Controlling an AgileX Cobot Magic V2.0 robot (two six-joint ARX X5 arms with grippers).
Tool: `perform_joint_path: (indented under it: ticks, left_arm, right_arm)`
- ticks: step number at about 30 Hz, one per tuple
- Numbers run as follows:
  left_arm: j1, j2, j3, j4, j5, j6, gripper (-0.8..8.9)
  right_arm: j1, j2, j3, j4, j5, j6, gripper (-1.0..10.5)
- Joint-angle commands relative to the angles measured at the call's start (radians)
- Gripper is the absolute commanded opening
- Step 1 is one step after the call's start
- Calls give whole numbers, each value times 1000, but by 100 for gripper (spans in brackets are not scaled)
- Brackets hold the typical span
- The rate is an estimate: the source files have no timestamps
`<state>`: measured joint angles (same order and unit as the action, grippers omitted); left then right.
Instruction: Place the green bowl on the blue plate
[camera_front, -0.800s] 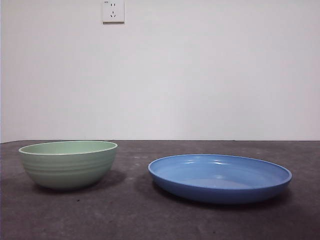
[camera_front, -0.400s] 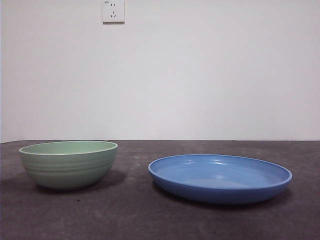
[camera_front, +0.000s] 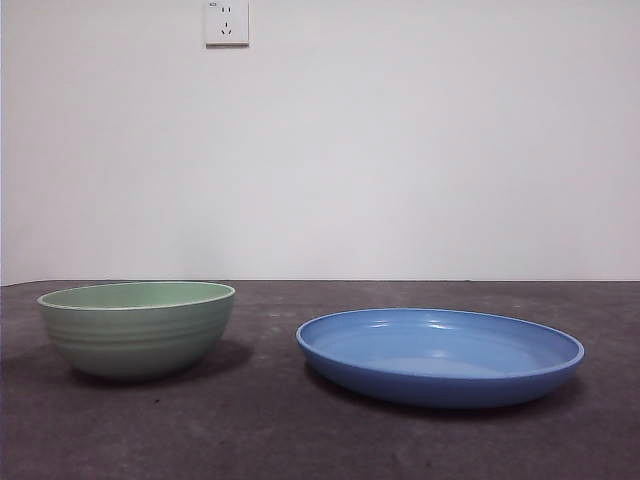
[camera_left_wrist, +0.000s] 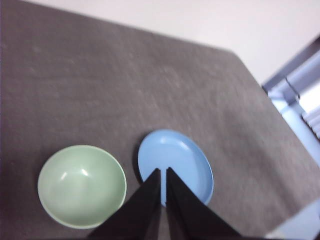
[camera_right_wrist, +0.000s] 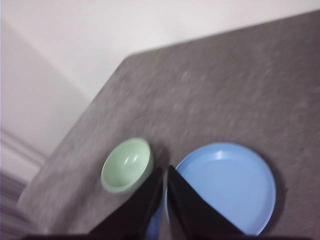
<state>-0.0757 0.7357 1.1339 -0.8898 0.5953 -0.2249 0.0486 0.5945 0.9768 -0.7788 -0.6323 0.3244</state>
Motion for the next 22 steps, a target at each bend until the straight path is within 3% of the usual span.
perform_joint_path:
  ticks: [1,7,17,20,22]
  left_arm:
    - [-32,43,47,-29,8,86,18]
    - [-105,101,53,-69,10,155,19]
    - [-111,116,53,-70,7,158,41]
    - [-111,116,53,-84,7,158,128]
    - [-111,117,53,-97,7,158,206]
  right_arm:
    - [54,44,43,-38,-4,-85,12]
    - [150,110,70,-120,8,-182,12]
    - [161,109,70,-120,8,-202,13]
    - [161,109,70,-122,4,-203,41]
    - [161,109,70,-122,4,-202,140]
